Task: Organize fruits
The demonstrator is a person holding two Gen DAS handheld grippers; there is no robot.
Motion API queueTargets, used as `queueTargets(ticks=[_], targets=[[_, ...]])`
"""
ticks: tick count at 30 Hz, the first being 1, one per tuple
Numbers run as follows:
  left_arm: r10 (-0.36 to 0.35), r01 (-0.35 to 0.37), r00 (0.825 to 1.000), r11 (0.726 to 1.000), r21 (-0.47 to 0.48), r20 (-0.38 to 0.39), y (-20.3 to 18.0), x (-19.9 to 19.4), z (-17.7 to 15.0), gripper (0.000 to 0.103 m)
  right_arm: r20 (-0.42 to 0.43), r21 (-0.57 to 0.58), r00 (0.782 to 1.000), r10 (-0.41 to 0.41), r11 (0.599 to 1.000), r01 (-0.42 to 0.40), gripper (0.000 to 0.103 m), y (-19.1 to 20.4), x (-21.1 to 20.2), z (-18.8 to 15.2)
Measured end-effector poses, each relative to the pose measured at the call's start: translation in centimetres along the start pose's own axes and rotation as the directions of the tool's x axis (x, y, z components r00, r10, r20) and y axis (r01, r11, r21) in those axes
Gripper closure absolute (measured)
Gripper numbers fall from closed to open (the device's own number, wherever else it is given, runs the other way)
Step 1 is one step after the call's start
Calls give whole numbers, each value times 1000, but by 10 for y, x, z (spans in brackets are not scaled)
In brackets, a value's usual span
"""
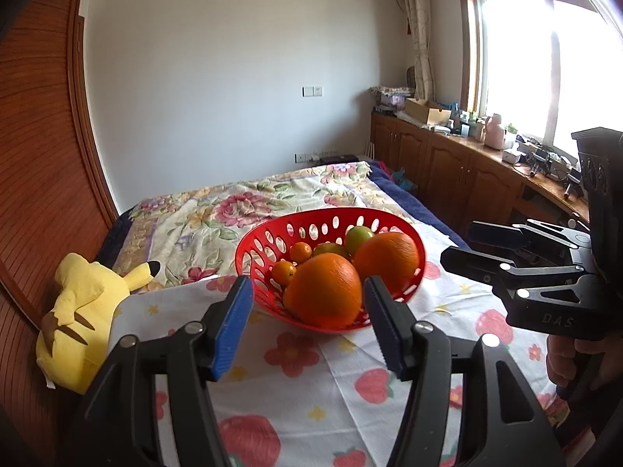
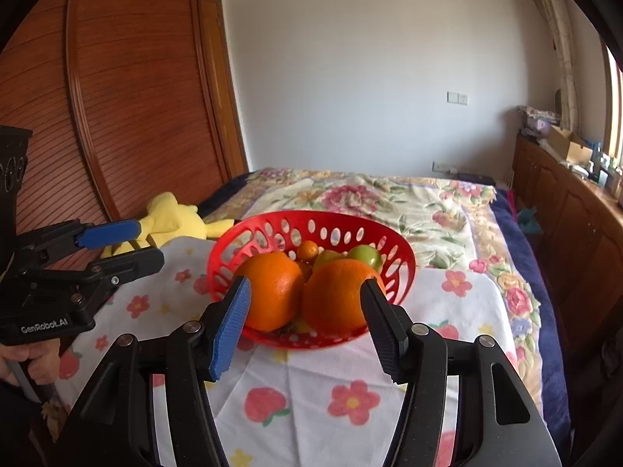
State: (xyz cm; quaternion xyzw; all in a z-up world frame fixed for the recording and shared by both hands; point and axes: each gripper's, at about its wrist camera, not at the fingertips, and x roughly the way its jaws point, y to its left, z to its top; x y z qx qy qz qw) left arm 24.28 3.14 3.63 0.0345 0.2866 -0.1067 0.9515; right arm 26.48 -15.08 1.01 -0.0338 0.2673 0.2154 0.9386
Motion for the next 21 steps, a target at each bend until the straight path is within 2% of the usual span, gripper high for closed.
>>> queueTargets(ticks=[1,5,10,13,15,18,21], targets=[[2,-2,1000,1000,-2,10,-2,-6,-3,35,7,-2,1000,-4,1000,4,42,3,-6,-4],[-29,30,999,999,-11,42,-6,-23,-14,31,34,-3,999,-33,999,33,39,11,-27,-16],[-36,38,995,999,-23,91,-13,-45,-21,12,68,1,996,-60,998,60,24,17,-47,-26],[-27,30,993,999,-24,114,-17,-57,-24,9,85,-4,993,-79,997,80,19,23,-57,-30],[-4,6,992,1000,-20,127,-19,-65,-26,6,99,3,991,-90,996,90,16,26,-64,-32],[49,-46,986,999,-25,156,-20,-76,-30,5,120,10,988,-99,995,99,14,28,-73,-33],[109,-105,984,994,-34,141,-17,-78,-33,5,133,7,986,-99,995,99,13,31,-82,-36]])
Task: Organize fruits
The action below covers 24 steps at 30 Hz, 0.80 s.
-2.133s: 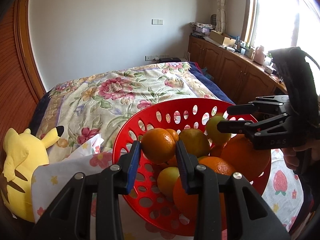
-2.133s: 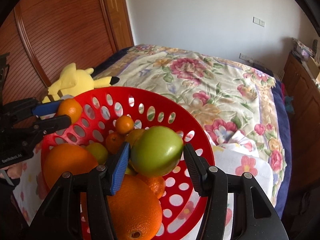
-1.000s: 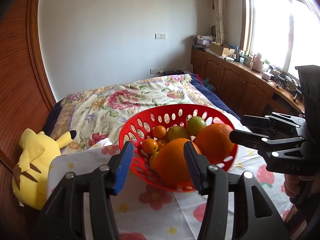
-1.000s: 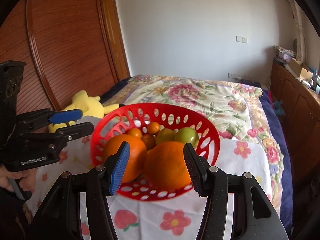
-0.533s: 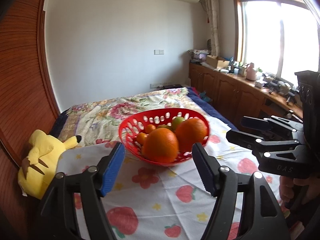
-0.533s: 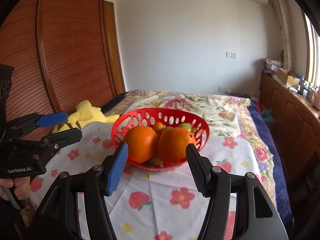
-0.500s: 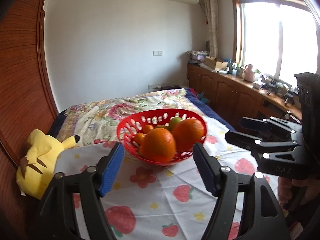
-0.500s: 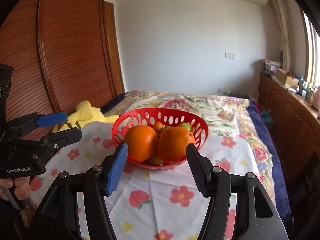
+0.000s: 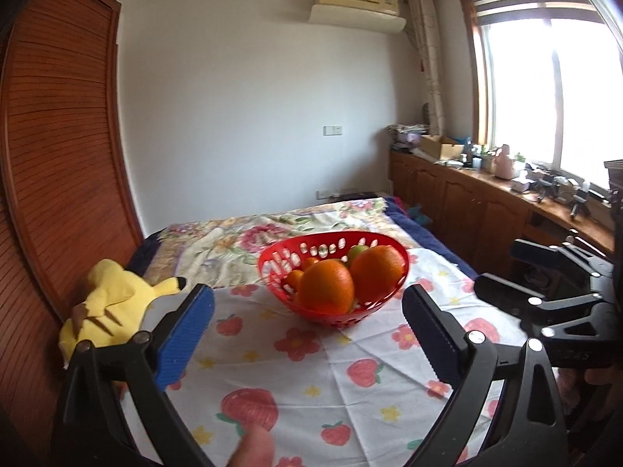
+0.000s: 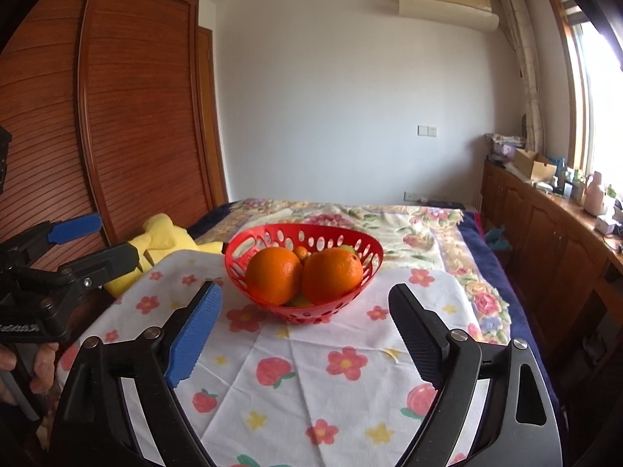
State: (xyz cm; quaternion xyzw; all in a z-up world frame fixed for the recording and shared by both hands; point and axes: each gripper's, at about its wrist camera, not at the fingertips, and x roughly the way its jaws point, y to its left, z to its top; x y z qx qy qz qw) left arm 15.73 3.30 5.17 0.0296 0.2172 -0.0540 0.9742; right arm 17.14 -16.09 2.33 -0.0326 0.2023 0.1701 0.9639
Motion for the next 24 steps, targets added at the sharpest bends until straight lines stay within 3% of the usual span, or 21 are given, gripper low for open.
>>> queueTargets(ticks=[24], targets=[[-4,5,998,1000,-17,63,-13,-79,-28,5,79,23,995,-57,998,55,11,22,-74,-26]])
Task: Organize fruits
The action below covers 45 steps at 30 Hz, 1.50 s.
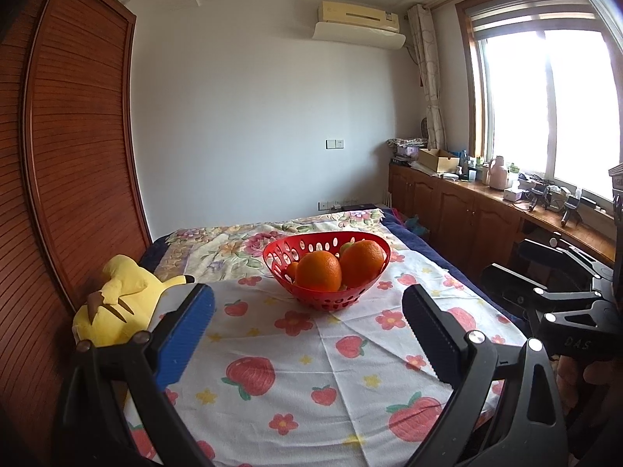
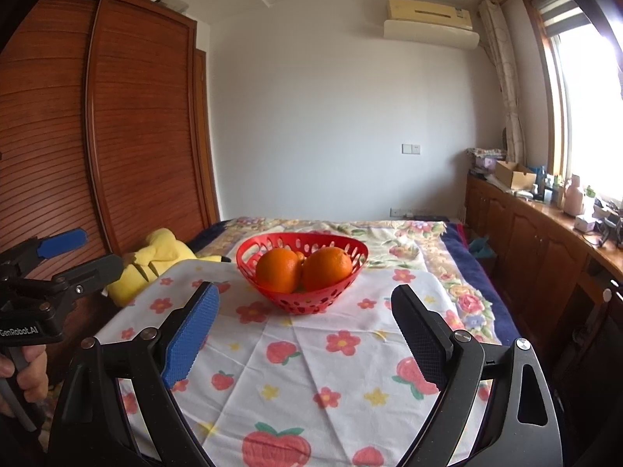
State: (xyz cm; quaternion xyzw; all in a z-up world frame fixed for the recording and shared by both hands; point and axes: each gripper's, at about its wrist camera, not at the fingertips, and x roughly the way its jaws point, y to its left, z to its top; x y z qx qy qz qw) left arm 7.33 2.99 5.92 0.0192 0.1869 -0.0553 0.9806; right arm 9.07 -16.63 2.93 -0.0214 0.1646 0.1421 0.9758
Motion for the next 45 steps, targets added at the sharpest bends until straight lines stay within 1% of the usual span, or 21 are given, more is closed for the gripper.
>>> queueTargets(ticks=[5,18,30,45], targets=[[4,-4,1000,1000,-2,0,-3,-6,-5,5,7,6,1000,1,1000,-1,11,2,-10,-6],[11,-12,999,1000,-10,-40,-3,-3,-26,5,-1,22,1000,-21,1000,21,11,-2,-13,-16],[35,-36,998,999,-16,-44,4,-6,-32,5,-3,16,1000,-20,1000,20,11,1,-13,-15],[24,-25,999,1000,-17,-40,4,-11,-32,5,1,8,1000,-22,1000,22,11,4,-13,-15]])
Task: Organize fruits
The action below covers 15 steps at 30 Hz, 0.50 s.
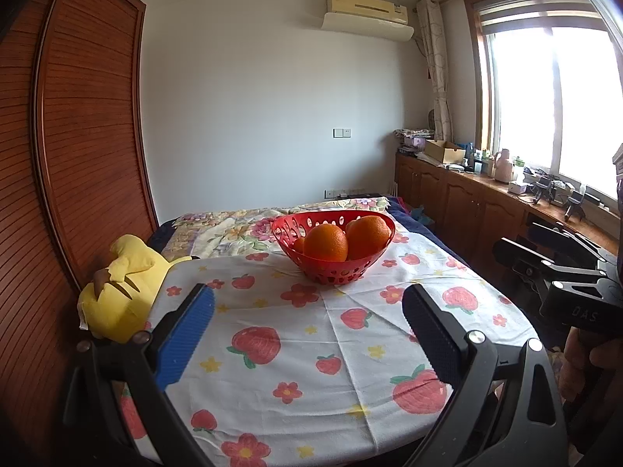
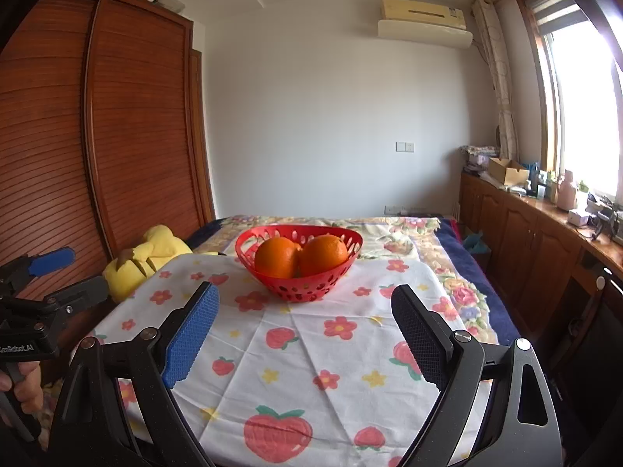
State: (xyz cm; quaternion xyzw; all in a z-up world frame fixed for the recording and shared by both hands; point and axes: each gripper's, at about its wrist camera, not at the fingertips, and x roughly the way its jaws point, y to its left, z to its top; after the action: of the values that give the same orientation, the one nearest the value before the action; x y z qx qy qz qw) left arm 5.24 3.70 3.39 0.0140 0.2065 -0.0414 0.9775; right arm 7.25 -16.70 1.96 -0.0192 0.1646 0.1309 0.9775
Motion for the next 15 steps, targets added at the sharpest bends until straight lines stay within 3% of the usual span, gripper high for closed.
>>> queueTargets(ticks=[15], targets=[[-2,2,1000,1000,-1,5,0,-3,1,5,5,1,1000,2,1000,-2,11,1,1,-2]])
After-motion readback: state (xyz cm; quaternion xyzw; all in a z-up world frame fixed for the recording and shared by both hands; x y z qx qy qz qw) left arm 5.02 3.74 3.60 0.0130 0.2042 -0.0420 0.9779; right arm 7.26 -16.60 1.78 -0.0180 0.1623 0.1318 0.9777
